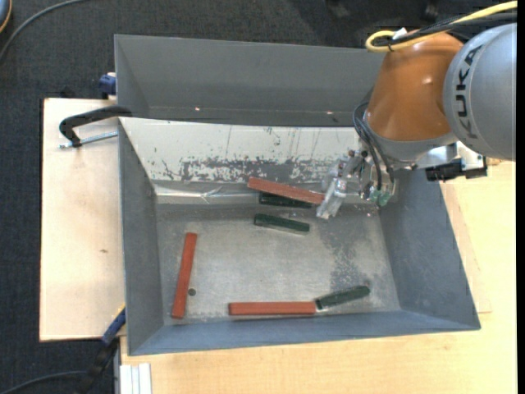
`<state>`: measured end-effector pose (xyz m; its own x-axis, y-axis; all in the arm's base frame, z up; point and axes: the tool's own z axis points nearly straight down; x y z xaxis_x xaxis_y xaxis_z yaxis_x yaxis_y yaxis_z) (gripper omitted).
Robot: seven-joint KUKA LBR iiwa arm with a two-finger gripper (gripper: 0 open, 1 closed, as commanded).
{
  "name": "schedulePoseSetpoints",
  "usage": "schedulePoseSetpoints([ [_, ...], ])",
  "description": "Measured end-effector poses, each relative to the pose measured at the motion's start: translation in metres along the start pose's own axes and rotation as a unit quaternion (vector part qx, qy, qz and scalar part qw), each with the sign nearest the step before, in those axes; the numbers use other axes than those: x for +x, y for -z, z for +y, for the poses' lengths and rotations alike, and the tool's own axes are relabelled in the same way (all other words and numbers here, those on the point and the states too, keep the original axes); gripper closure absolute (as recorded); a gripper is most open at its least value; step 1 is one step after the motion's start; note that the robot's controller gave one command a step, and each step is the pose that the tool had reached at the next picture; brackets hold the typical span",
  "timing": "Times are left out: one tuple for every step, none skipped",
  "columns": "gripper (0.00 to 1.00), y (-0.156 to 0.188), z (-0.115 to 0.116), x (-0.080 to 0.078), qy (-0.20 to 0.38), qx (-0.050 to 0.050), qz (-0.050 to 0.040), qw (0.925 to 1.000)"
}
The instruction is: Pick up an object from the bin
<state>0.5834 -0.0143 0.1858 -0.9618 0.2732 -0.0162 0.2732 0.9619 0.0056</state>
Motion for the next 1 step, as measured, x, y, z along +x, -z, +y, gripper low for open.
schedulePoseSetpoints([
  [1.0,0.0918,-0.0339,-0.0168,0.001,0.001,0.0,1.0],
])
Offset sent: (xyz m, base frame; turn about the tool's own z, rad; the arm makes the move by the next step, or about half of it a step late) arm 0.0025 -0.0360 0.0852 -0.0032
